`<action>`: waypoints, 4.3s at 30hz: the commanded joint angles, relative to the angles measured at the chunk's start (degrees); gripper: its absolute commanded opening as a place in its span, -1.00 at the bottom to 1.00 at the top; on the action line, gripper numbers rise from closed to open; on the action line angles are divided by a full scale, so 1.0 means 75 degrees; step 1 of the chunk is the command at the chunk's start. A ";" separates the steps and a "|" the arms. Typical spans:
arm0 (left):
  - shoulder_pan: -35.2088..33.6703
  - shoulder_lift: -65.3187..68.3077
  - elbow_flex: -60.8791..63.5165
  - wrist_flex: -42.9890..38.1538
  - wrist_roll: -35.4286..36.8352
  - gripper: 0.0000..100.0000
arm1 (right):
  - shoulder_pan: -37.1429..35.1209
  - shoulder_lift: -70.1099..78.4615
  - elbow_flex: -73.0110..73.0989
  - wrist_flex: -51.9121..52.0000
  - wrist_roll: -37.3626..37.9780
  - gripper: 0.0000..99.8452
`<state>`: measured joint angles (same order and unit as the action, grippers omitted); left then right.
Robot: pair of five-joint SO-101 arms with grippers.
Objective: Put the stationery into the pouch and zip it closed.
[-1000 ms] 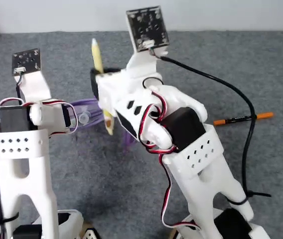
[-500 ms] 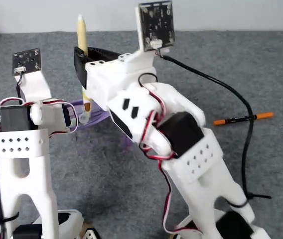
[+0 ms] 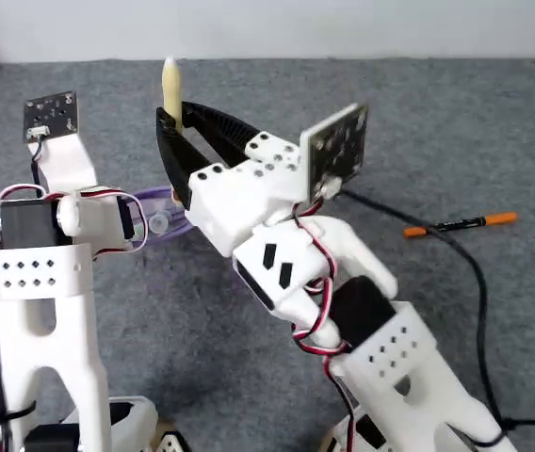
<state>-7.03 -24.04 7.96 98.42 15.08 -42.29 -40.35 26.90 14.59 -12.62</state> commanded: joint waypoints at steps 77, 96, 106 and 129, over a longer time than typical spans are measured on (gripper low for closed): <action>0.0070 0.0070 -0.0205 -0.0129 0.0047 -0.98 | 0.8961 1.1481 -0.8111 0.5937 -0.1266 -0.48; 0.0070 0.0070 -0.0205 -0.0141 0.0047 -0.98 | 0.8891 1.0755 -0.9647 0.8422 -0.0152 -0.98; 0.0070 0.0070 -0.0193 -0.0117 0.0047 -0.98 | 0.8633 0.8305 -0.9647 1.0989 0.0938 -0.98; 0.0082 0.0023 -0.0193 -0.0012 0.0082 -0.98 | 0.5070 0.2139 -0.6306 1.0368 0.0082 -0.98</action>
<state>-6.95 -23.69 7.96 98.33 15.16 0.26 -19.52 -21.01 97.14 -9.10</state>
